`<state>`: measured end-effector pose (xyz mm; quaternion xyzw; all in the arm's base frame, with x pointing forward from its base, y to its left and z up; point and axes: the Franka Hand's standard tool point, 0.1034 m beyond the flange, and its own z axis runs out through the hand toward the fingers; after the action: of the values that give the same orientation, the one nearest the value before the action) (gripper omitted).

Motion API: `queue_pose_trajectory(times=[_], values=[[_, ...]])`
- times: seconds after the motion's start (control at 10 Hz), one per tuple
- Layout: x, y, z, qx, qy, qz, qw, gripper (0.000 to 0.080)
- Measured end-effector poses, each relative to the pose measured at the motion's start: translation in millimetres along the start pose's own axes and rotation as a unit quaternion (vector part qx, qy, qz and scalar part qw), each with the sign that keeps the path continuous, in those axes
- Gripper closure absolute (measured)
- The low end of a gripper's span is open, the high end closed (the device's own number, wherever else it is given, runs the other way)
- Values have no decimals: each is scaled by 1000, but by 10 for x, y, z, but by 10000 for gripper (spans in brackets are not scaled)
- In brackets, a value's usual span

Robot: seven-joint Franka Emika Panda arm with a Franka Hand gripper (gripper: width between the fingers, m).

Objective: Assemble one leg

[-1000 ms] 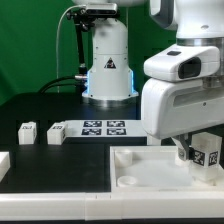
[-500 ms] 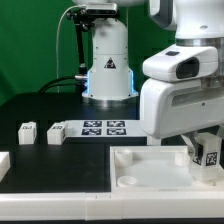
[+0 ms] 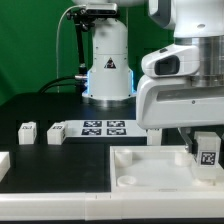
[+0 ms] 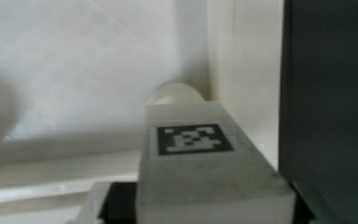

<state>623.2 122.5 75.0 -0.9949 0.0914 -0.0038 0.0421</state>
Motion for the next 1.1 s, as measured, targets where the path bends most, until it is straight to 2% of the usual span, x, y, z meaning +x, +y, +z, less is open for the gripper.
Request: queue_pose_trajectory(times=[0.3, 0.7, 0.8, 0.9, 1.0, 1.1], values=[[-2, 17, 25, 1, -1, 168, 986, 505], [5, 8, 34, 9, -5, 321, 947, 495], [5, 9, 35, 9, -4, 298, 954, 327], [4, 7, 36, 9, -4, 288, 958, 327], [1, 5, 40, 9, -5, 282, 959, 185], [-4, 4, 45, 9, -5, 258, 966, 161]])
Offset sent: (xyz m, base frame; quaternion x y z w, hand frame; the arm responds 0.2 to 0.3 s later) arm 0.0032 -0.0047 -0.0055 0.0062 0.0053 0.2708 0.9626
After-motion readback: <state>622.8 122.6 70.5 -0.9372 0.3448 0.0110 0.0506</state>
